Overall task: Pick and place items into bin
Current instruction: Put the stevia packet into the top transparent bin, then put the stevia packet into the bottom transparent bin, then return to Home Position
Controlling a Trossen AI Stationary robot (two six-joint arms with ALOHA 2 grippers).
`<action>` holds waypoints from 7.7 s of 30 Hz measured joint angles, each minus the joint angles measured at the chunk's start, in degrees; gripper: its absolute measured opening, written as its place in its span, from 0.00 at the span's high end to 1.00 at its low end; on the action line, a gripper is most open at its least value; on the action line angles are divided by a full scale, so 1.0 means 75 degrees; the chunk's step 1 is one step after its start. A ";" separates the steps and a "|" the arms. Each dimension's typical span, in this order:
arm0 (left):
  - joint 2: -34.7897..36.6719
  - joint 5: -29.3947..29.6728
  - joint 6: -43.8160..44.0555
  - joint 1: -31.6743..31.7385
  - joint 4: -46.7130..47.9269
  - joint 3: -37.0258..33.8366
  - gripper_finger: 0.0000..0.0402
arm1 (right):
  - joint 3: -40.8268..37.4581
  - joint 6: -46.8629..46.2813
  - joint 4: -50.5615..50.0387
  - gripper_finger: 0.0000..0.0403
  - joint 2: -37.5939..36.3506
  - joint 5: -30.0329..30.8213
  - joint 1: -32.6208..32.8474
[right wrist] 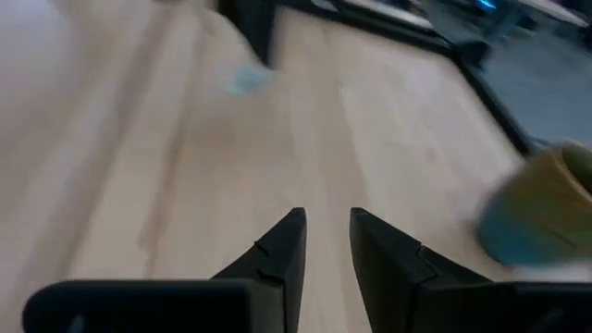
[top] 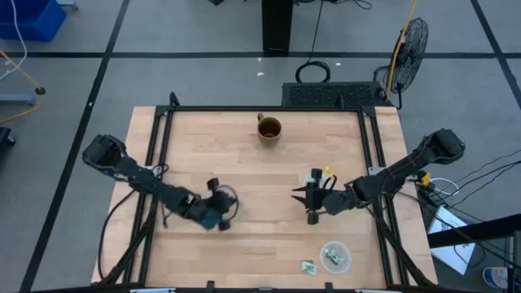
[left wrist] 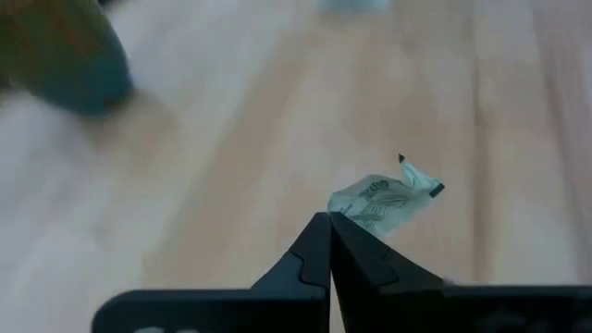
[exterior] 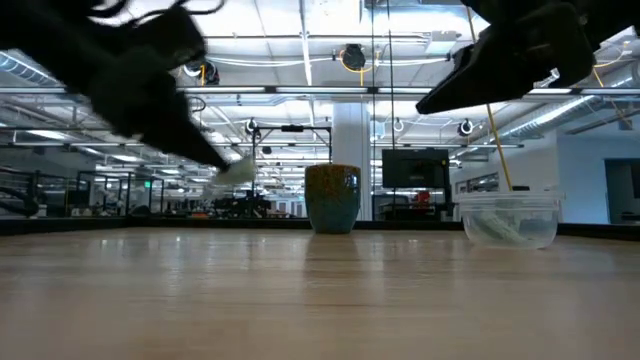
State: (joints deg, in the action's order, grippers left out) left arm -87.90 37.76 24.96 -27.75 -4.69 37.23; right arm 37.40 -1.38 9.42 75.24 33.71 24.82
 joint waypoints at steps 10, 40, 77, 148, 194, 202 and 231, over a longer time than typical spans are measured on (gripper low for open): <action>-0.0029 -0.1306 -0.2922 0.1394 -0.3081 0.0012 0.99 | -0.0924 0.1219 0.2855 0.61 -0.0003 -0.1721 -0.0894; -0.1629 -0.0679 -0.3805 0.2605 -0.3976 0.1815 0.99 | -0.0975 0.0468 0.5399 0.54 0.1332 -0.1526 -0.2435; -0.1626 -0.0053 -0.3866 0.2384 -0.3643 0.1824 0.98 | -0.0969 0.0241 0.5118 0.98 0.1326 -0.1531 -0.2612; -0.1620 -0.0234 -0.3577 0.2462 -0.3432 0.1824 0.58 | 0.1435 -0.0622 -0.1620 0.65 0.0769 -0.3225 0.1874; -0.1620 -0.0240 -0.3365 0.2503 -0.2932 0.1821 0.58 | 0.4329 -0.1997 -0.4479 0.97 0.3757 -0.4750 0.2242; -0.1620 -0.0242 -0.3359 0.2503 -0.2926 0.1822 0.58 | 0.4335 -0.4171 -0.6665 0.98 0.2375 -0.4115 0.2511; -0.1563 -0.0237 -0.3445 0.2591 -0.3030 0.1821 0.58 | 0.3892 -0.7252 -0.7632 0.69 0.2537 -0.5281 0.2780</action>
State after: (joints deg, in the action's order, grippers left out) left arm -99.62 35.99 -0.87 -8.32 -27.41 50.89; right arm 66.59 -55.77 -47.82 94.27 -5.90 45.67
